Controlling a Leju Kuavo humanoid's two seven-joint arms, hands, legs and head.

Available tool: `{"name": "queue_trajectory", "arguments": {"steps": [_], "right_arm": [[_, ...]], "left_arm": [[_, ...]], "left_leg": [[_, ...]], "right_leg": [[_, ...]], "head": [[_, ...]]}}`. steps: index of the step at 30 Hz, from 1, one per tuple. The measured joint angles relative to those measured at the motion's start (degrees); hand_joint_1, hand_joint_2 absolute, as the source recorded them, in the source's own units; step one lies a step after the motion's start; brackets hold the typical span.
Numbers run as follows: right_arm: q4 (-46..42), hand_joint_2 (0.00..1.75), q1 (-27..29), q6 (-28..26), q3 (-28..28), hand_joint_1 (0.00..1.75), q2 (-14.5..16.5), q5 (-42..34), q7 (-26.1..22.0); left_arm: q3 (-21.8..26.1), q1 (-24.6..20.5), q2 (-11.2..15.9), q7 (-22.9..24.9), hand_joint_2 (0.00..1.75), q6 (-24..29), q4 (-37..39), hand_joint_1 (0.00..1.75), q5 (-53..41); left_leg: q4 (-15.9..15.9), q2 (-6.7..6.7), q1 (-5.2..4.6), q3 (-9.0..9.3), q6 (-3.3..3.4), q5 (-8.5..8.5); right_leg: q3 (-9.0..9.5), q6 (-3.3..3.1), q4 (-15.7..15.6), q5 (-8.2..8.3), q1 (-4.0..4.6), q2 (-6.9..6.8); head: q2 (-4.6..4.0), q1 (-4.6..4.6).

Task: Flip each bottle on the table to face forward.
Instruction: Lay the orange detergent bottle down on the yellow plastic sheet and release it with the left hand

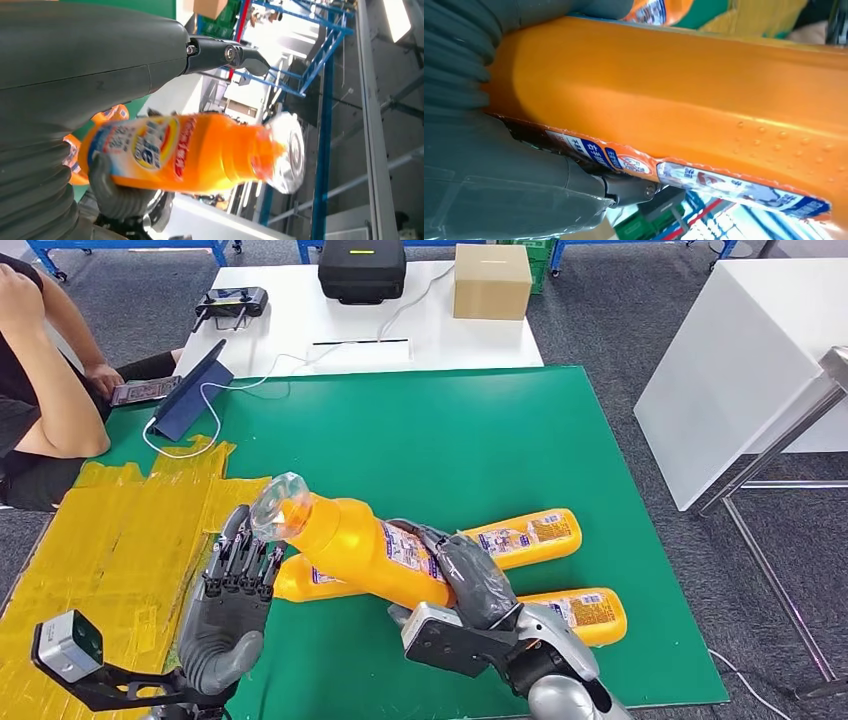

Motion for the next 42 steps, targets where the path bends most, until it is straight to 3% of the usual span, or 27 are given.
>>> {"name": "queue_trajectory", "arguments": {"steps": [6, 19, 20, 23, 24, 42], "right_arm": [[1.00, 1.75, -3.12, 3.66, 4.74, 1.75, -0.42, 0.40, 0.63], [3.09, 1.75, -8.71, 9.17, 12.78, 1.75, 2.04, 1.83, 0.44], [3.16, 1.75, -9.18, 9.50, 13.23, 1.75, 2.25, 1.85, 0.54], [3.36, 1.75, -10.48, 10.22, 14.29, 1.75, 2.74, 1.60, 1.13], [3.45, 1.75, -10.78, 10.30, 14.51, 1.75, 2.82, 1.41, 1.33], [5.03, 1.75, -11.49, 9.63, 15.00, 1.75, 2.93, 0.62, 1.51]], "left_arm": [[-0.54, -0.29, 0.48, 0.06, 1.75, -0.79, 0.68, 0.00, 0.75], [-0.50, -0.36, 0.77, -0.09, 1.75, -1.75, 2.06, 0.00, 2.78], [-0.50, -0.33, 0.81, -0.11, 1.75, -2.00, 2.18, 0.17, 3.09], [-0.51, -0.35, 0.94, -0.18, 1.75, -2.93, 2.62, 1.48, 4.52], [-0.52, -0.37, 0.99, -0.27, 1.75, -3.30, 2.78, 1.75, 5.05], [-0.51, -1.13, 1.57, -1.20, 1.75, -5.06, 4.56, 1.75, 6.52]], "left_leg": [[0.00, 0.00, 0.00, -0.01, 0.00, 0.00], [0.00, 0.00, -0.01, 0.00, 0.01, 0.01], [0.00, 0.00, -0.01, 0.00, 0.01, 0.01], [0.00, 0.00, 0.00, 0.00, 0.01, 0.01], [0.00, -0.01, 0.00, 0.00, 0.01, 0.01], [0.00, 0.00, 0.00, 0.00, 0.01, 0.01]], "right_leg": [[0.00, 0.00, 0.01, 0.00, 0.00, 0.00], [0.00, 0.00, 0.01, 0.00, 0.01, 0.00], [0.00, 0.00, 0.01, 0.00, 0.01, 0.00], [0.00, 0.00, 0.01, 0.00, 0.01, 0.00], [0.00, 0.00, 0.01, 0.00, 0.01, 0.00], [0.00, 0.00, 0.01, 0.00, 0.01, 0.00]], "head": [[0.00, 0.01], [0.00, 0.01], [0.00, 0.00], [0.01, -0.01], [0.01, 0.00], [0.01, 0.01]]}}
